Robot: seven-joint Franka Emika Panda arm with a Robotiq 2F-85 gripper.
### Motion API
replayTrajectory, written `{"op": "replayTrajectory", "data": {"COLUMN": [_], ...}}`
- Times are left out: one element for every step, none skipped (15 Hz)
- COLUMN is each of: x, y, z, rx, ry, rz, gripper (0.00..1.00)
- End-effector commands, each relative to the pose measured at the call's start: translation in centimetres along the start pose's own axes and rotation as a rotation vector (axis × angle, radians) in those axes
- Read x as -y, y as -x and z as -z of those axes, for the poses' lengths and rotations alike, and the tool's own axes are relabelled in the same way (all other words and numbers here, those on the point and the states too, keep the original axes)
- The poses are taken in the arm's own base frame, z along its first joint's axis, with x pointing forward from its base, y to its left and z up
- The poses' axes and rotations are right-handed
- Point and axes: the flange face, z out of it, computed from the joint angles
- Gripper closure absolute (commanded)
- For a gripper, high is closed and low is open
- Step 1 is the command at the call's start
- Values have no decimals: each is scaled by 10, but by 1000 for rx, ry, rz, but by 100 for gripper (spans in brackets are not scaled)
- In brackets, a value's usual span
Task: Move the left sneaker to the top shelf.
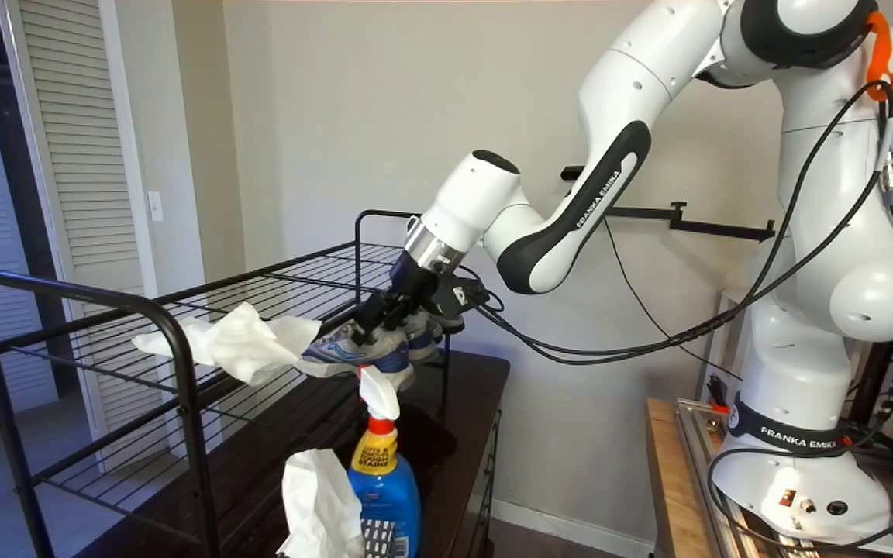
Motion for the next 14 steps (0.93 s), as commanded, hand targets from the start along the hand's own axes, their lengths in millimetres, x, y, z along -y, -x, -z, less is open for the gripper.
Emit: {"op": "replayTrajectory", "data": {"x": [1, 3, 0, 1, 1, 2, 2, 1, 0, -1, -2, -5, -9, -11], "y": [5, 8, 2, 4, 6, 8, 8, 7, 7, 7, 8, 10, 14, 20], "z": [-12, -22, -5, -9, -13, -16, -16, -16, -16, -17, -18, -19, -19, -19], "rx": [24, 51, 12, 21, 30, 41, 41, 42, 41, 44, 48, 60, 71, 89], "ry": [-1, 2, 1, 0, 0, 3, 4, 7, 8, 16, 20, 34, 40, 49], "rz": [-32, -44, -14, -23, -28, -20, -18, -18, -18, -17, -19, -28, -29, -31], "gripper": [0, 0, 0, 0, 0, 0, 0, 0, 0, 0, 0, 0, 0, 0]}}
